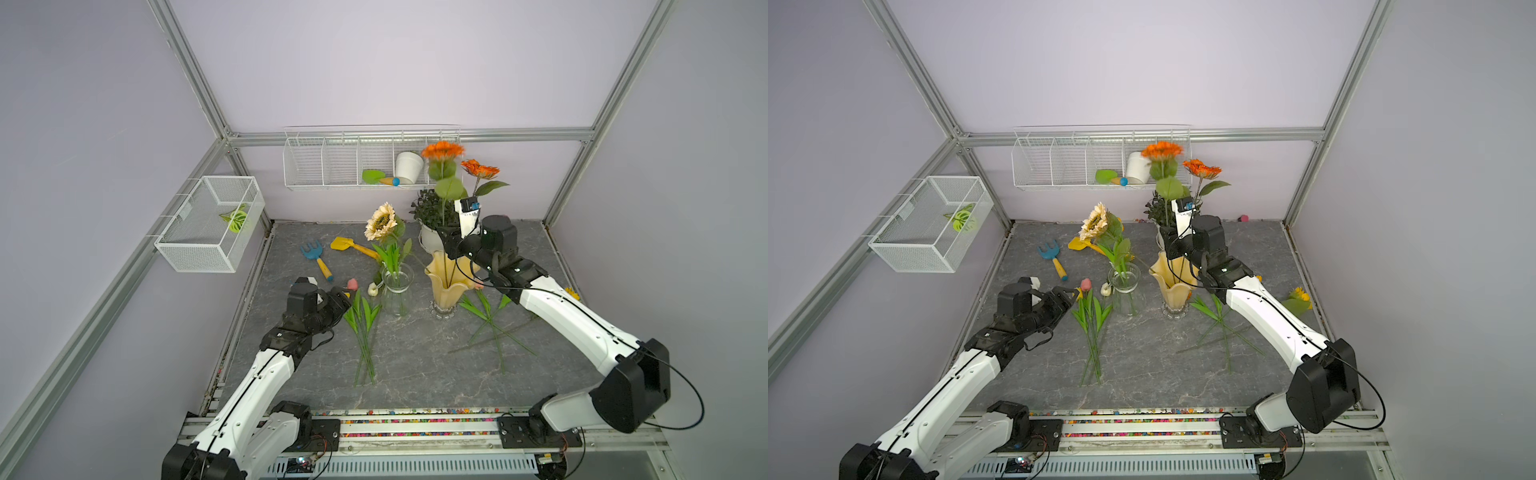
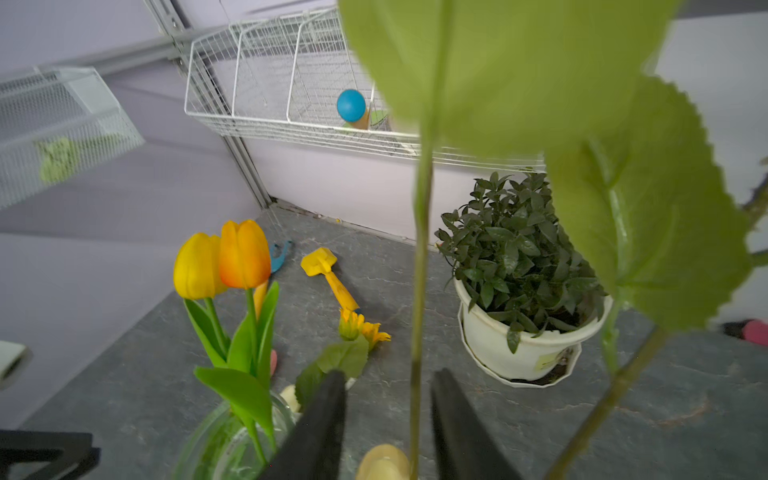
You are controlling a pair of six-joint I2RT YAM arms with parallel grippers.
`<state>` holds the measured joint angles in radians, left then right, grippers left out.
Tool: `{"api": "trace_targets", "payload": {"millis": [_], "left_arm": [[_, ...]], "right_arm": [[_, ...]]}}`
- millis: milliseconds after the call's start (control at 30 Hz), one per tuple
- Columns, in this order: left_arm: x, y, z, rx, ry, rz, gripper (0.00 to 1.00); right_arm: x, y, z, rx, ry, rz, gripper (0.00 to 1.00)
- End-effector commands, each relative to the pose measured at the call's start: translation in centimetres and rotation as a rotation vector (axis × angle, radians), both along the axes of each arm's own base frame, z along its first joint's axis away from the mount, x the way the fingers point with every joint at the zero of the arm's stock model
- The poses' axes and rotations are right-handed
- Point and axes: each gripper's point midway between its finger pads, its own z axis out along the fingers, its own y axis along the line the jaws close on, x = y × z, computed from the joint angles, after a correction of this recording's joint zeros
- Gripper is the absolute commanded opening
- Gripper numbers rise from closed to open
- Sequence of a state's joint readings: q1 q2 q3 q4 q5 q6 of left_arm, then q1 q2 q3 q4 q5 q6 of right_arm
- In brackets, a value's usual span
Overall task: Arrange the flowers in different vases according to their variety
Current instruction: Insert the flower into the vase, then pick up the flower at the center of the board.
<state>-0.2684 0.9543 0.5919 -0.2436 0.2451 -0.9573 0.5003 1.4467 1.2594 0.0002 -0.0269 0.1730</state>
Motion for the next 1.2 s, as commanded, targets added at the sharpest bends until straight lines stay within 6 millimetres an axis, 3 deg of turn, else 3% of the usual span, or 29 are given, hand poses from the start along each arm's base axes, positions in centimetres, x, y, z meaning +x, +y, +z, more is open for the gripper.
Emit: {"api": "trace_targets", "payload": {"millis": [0,100,300,467,700,967,1167], "left_arm": [[0.0,0.1,-1.1,-0.022,0.03,0.015,0.75],[-0.3,-0.1,-2.0,-0.019,0.066,0.008,0.72],[-1.0,-0.5,-4.5,-0.021,0.165,-0.019,0.65],[-1.8,-1.3,-7.4,-0.044,0.261,-0.052,0.43],[-2.5,-1.9,-10.0,-0.012,0.341,-0.078,0.42],[-3.9,-2.1,-12.6,0.056,0.439,-0.082,0.37],[-4.7,-1.3,-13.7,0.147,0.502,-0.069,0.34]], "right_arm": [[-1.5,-0.9,1.1,-0.006,-0.012,-0.017,0.55],[-2.7,-1.5,0.8,-0.031,0.024,-0.016,0.61],[-5.9,-2.9,1.0,-0.054,0.078,0.004,0.63],[-9.2,-4.6,1.7,-0.062,0.099,0.011,0.59],[-12.9,-6.3,1.3,-0.065,0.143,0.021,0.53],[-13.6,-7.3,-0.6,-0.08,0.178,-0.012,0.48],[-13.6,-7.3,-1.4,-0.074,0.188,-0.018,0.45]]}}
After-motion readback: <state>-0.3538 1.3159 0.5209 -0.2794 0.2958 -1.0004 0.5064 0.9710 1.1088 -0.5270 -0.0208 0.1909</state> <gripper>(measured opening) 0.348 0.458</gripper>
